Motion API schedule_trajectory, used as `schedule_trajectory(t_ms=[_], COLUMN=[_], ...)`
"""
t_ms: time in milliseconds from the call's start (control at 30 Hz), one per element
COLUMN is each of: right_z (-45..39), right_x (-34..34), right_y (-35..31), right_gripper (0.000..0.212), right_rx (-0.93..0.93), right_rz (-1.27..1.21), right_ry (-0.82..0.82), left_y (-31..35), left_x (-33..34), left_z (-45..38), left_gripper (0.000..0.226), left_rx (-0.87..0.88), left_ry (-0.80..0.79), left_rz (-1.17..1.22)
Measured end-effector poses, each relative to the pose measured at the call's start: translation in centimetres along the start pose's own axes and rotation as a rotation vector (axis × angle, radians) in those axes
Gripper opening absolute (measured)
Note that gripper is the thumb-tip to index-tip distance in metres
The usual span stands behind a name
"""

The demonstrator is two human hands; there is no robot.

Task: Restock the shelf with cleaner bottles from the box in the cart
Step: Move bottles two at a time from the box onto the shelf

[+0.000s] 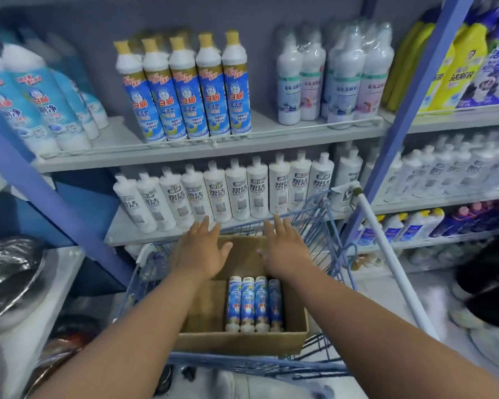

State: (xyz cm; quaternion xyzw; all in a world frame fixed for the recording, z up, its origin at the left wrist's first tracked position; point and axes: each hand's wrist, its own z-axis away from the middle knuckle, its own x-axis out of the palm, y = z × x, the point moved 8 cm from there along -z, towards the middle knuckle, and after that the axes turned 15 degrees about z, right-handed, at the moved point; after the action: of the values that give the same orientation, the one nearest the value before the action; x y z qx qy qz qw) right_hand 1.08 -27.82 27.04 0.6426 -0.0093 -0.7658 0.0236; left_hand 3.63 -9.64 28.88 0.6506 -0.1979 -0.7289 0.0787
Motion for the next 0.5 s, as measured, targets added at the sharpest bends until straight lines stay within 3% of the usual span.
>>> schedule_trajectory(t_ms=[200,500], right_z=[-1.8,-3.5], right_x=[7.0,20.0], right_y=[-2.2,-5.5], right_gripper=[0.076,0.076], right_rx=[0.048,0.306], right_rz=[-0.016,-0.219], right_ry=[-0.140,-0.541], left_y=[-5.7,-13.9], left_x=[5.7,16.1], left_z=[-1.7,-4.0], left_gripper=[0.072,0.070], left_rx=[-0.132,-0.252], left_ry=[-0.148,-0.453], left_rz=[0.035,0.117])
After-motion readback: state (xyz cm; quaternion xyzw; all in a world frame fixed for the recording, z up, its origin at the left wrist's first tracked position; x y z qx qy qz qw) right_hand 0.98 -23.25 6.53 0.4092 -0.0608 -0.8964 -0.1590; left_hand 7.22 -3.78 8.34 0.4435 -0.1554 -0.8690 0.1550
